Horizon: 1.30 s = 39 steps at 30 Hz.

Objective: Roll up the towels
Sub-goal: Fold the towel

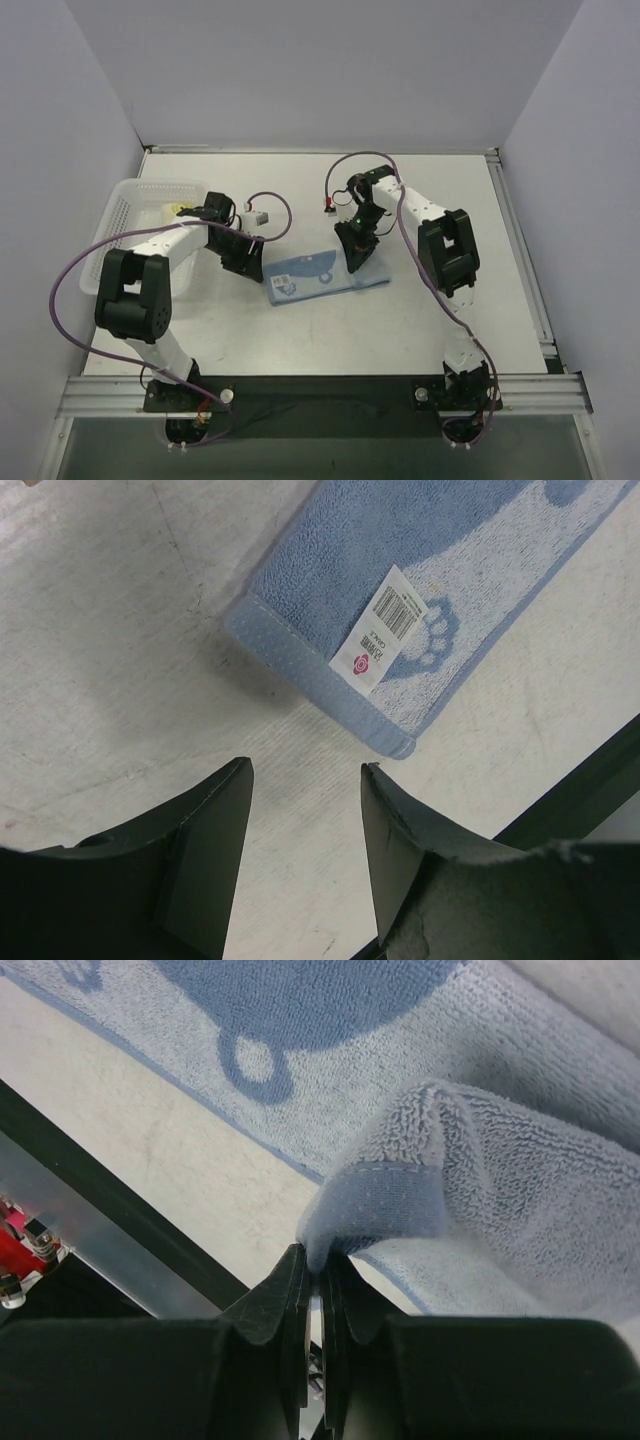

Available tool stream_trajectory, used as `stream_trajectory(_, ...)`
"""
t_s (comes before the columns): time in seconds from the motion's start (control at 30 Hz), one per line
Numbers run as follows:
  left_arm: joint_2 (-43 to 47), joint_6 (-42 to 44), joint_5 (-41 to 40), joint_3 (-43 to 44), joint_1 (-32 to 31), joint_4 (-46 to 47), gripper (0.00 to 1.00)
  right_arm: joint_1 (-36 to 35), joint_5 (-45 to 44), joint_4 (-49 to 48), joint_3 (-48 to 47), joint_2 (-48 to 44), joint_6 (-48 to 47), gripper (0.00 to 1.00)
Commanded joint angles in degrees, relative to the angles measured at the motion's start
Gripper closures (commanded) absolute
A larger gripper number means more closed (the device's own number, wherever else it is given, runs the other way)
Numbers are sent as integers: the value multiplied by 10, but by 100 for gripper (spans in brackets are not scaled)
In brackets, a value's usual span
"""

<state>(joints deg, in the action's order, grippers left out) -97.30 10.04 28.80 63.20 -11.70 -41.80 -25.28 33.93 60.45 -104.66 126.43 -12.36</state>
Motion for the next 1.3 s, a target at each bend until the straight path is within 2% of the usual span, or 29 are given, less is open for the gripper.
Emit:
stream_trajectory(0.0,21,-3,18,-5,5,-1,42,-3,9,13,-18,19,19,96)
stream_trajectory(0.07,27,1,23,-13,5,-2,41,-5,14,13,-26,30,21,86)
stream_trajectory(0.1,31,2,25,-15,4,-2,41,-6,22,13,-27,31,23,65)
stream_trajectory(0.13,33,3,29,-18,5,-2,41,-6,26,14,-28,28,23,53)
stream_trajectory(0.2,42,7,43,-23,5,-2,40,-3,37,16,-31,8,22,49)
stream_trajectory(0.33,62,13,81,-27,-14,3,43,30,54,11,-65,-28,11,51)
stream_trajectory(0.47,55,27,61,-30,-62,7,46,68,5,6,-119,12,-6,53)
stream_trajectory(0.6,28,9,54,-33,-82,33,48,74,-33,-11,-147,52,-22,48)
stream_trajectory(0.67,5,2,46,-26,-90,43,48,74,-45,-23,-146,69,-26,48)
stream_trajectory(0.77,-34,1,22,-3,-93,51,49,77,-55,-28,-129,81,-31,55)
stream_trajectory(0.8,-44,2,15,4,-93,50,51,78,-62,-29,-119,81,-35,60)
stream_trajectory(0.93,-89,18,-12,42,-82,35,55,106,-44,-35,-18,56,-43,67)
stream_trajectory(1.1,-161,38,-5,137,-52,16,60,139,0,-41,127,-42,-50,71)
stream_trajectory(1.17,-197,41,-21,189,-44,11,59,127,71,-36,212,-94,-54,71)
stream_trajectory(1.2,-209,40,-24,245,-40,-4,57,118,102,-31,234,-111,-61,67)
stream_trajectory(1.27,-230,38,-14,301,-33,-29,52,90,174,-14,279,-158,-67,64)
